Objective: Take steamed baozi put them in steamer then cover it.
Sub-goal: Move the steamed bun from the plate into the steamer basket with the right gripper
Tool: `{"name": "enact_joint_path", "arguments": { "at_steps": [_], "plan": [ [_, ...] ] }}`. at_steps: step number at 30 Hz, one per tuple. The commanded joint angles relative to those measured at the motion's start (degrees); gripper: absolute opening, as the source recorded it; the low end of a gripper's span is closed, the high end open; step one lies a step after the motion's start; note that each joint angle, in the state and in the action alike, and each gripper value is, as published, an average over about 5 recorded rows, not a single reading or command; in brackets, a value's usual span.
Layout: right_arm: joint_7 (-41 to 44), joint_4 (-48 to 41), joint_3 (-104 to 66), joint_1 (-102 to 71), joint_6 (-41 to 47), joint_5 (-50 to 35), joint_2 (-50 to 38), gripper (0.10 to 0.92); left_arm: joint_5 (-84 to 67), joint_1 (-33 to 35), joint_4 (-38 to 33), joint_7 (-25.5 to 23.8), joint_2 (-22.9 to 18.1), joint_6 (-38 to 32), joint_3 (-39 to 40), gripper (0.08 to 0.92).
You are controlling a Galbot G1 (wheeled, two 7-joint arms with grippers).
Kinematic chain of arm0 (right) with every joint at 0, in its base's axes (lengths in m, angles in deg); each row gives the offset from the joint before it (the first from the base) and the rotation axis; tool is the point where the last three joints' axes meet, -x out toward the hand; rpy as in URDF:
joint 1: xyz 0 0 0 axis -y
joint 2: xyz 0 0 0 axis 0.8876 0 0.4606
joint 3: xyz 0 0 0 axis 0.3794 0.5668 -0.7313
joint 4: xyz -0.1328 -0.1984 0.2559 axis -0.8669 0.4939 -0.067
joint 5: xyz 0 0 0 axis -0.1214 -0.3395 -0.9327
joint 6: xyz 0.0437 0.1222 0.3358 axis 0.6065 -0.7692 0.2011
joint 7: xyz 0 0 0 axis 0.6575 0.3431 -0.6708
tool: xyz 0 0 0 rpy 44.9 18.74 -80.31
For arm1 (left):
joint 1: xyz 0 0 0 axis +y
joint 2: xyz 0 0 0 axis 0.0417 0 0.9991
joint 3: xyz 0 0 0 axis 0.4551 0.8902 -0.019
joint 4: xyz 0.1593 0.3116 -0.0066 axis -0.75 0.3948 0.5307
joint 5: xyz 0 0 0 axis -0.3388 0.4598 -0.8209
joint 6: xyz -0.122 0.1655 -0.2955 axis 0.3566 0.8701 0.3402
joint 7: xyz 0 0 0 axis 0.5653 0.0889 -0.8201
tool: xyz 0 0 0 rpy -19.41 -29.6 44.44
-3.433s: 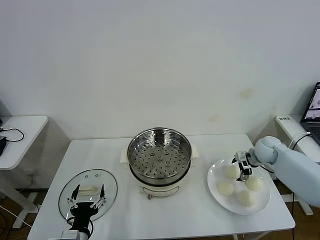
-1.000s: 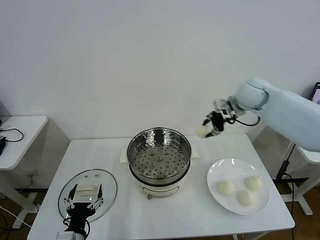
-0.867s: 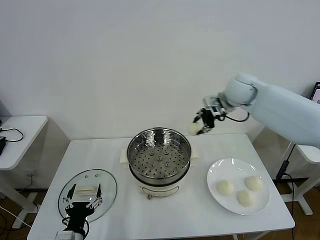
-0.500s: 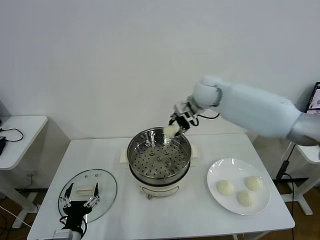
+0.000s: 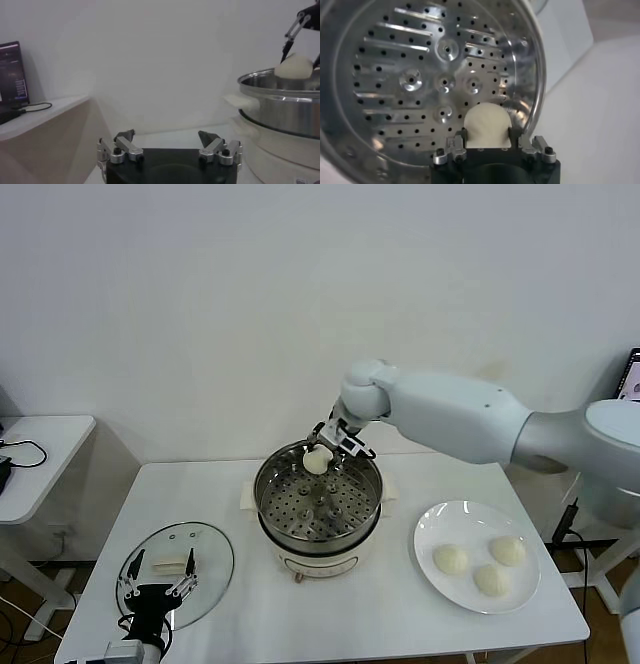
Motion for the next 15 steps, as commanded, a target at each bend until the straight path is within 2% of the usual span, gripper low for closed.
{"name": "enact_joint_path", "arguments": {
  "at_steps": [1, 15],
  "plan": [
    [-2.86, -5.67, 0.57, -2.70, -10.60, 10.36, 3.04, 0.535, -0.09, -0.14, 0.35, -0.01, 0.03, -0.02, -0.05, 0.823],
    [-4.60, -8.85, -0.50, -4.78, -13.49, 12.56, 4.28, 0.535, -0.04, -0.44, 0.68, 0.01, -0.19, -0.01, -0.01, 0.823]
  ]
}}
